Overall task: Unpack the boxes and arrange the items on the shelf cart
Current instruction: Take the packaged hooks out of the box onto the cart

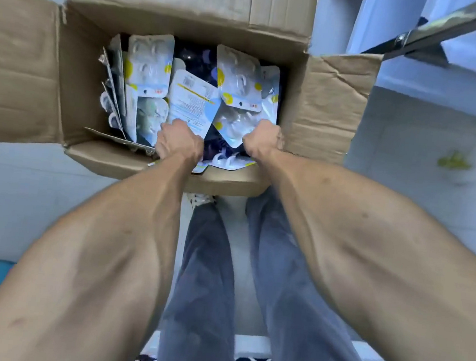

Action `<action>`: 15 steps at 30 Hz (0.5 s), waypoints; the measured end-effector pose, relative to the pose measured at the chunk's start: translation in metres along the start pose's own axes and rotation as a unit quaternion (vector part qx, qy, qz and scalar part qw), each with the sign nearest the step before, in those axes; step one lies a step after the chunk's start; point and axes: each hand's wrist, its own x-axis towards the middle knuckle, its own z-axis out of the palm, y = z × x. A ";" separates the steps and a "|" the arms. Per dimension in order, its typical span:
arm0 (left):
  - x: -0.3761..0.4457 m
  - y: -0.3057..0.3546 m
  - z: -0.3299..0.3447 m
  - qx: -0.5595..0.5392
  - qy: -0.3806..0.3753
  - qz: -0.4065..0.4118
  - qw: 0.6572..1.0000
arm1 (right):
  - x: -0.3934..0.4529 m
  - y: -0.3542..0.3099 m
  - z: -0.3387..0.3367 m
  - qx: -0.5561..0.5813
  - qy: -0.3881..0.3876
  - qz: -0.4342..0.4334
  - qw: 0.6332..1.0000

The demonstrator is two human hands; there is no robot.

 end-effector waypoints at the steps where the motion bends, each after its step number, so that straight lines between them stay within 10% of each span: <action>1: 0.013 -0.002 0.007 0.000 0.004 -0.002 1.000 | 0.010 -0.002 0.008 0.006 0.008 0.000 1.000; 15: 0.060 0.030 0.040 0.124 -0.001 0.007 0.992 | 0.069 -0.058 0.052 0.079 0.172 -0.075 0.979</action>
